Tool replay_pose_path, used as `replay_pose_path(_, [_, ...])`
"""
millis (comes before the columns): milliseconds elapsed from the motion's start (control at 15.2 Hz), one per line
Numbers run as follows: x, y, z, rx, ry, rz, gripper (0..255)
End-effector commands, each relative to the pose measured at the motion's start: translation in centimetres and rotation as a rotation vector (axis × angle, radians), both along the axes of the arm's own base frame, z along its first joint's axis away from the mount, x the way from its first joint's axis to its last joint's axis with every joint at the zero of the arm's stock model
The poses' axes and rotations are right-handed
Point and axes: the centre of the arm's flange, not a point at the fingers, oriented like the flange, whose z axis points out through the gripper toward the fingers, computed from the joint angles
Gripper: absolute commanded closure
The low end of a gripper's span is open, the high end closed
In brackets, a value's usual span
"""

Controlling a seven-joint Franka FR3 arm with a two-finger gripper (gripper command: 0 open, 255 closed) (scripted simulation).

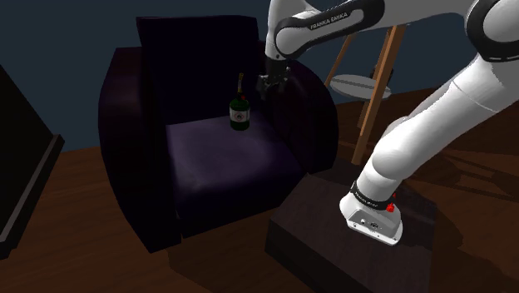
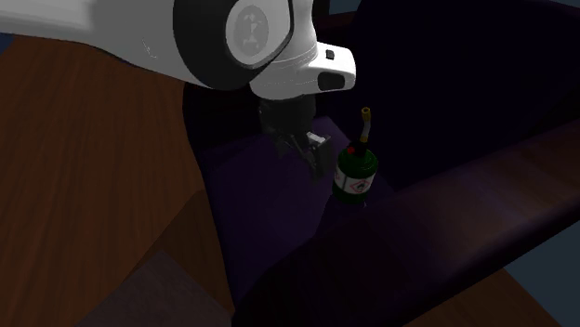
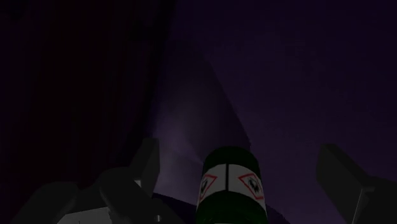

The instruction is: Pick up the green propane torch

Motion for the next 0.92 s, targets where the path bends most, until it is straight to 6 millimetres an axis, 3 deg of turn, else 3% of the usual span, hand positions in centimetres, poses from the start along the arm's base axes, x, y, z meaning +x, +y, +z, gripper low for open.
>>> replay_pose_path(0, [2.2,-0.2,-1.1,0.002,-0.035,-0.022,0])
replay_pose_path(858, [15.7,-2.9,-5.2,0.015,-0.242,-0.163,0])
